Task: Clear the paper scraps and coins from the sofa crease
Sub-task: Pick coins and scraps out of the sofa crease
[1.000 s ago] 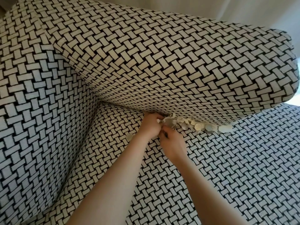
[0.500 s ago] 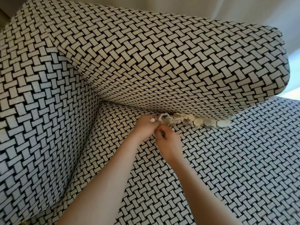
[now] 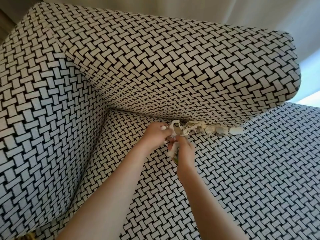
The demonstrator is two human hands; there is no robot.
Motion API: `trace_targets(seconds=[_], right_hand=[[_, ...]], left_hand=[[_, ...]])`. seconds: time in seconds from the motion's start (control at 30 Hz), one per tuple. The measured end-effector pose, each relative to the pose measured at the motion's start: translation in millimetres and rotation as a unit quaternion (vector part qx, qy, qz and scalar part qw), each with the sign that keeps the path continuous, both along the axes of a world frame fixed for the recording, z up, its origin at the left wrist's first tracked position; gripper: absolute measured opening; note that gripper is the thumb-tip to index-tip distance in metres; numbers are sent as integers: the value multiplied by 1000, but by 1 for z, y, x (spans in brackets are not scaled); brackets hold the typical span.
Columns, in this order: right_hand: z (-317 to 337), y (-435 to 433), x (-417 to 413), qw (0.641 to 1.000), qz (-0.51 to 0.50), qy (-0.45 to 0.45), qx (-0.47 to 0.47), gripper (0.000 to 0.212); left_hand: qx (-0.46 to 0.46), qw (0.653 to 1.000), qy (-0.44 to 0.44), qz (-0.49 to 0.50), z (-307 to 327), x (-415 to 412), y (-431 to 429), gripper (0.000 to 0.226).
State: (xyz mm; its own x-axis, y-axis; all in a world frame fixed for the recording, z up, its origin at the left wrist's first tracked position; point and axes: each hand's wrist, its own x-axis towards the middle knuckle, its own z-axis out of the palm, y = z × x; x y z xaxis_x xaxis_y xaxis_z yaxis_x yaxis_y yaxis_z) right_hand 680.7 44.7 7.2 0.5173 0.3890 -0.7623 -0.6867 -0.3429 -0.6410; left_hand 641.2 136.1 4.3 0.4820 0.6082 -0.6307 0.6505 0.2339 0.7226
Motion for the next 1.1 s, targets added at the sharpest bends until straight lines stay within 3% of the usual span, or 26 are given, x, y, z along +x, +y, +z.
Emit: trace_targets(seconds=[0.13,0.23,0.53,0.63,0.77,1.1], right_hand=[[1,2,4,992,-52,115,-20,29],[4,5,14,987,-69,145,-6,39],[-5,9,23,997,-35,-22,-70,37],[-7,12,13,993,-5,-90,-70,28],[-6,14,2,991,17,-116,-66,19],[3,4,-14,964,132,-230,-29,37]], left_hand=[[-23,1000,-6,19,3,0,-4,11],[-36,999,-2,1,4,1,-8,12],[-90,995,-36,29,4,1,-20,14],[-150,985,-70,51,7,-10,-18,15],[-188,975,-82,81,11,-17,-19,23],[-222,943,-123,218,12,-16,-29,31]])
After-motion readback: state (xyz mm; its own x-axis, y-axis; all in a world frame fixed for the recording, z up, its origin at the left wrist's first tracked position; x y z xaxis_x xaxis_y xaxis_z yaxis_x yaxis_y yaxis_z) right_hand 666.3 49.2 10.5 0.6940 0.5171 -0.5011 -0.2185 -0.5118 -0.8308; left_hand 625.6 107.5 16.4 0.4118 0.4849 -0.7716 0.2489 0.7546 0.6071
